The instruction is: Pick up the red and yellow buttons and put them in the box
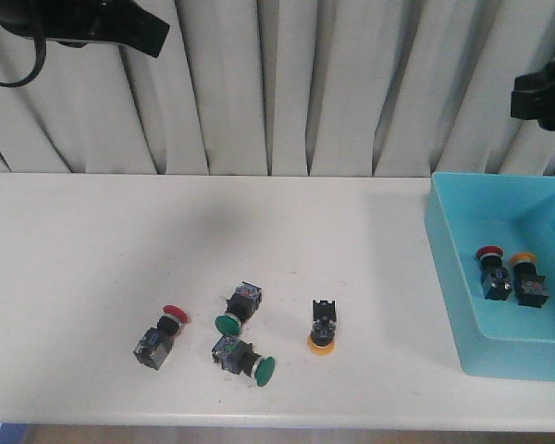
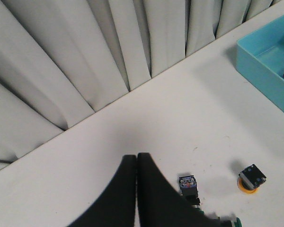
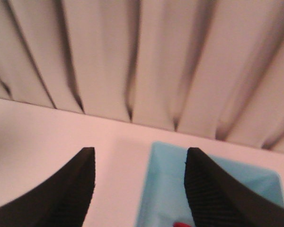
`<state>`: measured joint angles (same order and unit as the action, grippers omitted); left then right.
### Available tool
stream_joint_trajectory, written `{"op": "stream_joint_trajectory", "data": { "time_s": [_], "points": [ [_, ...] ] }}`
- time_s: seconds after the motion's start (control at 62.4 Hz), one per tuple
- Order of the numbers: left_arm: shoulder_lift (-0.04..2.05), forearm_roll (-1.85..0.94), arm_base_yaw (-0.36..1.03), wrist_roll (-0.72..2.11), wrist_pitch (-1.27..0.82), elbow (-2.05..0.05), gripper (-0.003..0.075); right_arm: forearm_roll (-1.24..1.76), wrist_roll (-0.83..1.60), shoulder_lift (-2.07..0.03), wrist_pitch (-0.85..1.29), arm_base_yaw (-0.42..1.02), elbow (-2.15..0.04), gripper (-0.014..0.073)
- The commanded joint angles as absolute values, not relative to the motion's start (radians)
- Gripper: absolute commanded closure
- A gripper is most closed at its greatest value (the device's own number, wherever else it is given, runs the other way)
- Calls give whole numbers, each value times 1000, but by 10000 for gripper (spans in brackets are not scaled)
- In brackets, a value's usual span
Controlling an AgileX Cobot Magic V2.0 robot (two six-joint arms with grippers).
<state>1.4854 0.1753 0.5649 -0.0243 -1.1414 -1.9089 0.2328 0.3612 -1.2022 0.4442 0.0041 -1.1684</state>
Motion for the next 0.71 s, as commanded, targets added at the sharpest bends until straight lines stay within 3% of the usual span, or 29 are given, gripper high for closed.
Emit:
{"op": "stream_joint_trajectory", "data": {
  "time_s": [0.0,0.224,0.321,0.401,0.689],
  "points": [
    [1450,203,568,-37,-1064,-1930,727,238,377,-1084,395,61,-1199,211],
    [1450,207,568,-38,-1049,-1930,727,240,335,-916,405,73,-1199,345],
    [1450,207,568,-38,-1045,-1930,727,238,335,-883,422,73,-1199,460],
    [1450,207,568,-37,-1045,-1930,727,237,344,-867,441,73,-1199,608],
    [1450,206,568,-34,-1049,-1930,727,245,342,-865,407,73,-1199,601]
  ]
}}
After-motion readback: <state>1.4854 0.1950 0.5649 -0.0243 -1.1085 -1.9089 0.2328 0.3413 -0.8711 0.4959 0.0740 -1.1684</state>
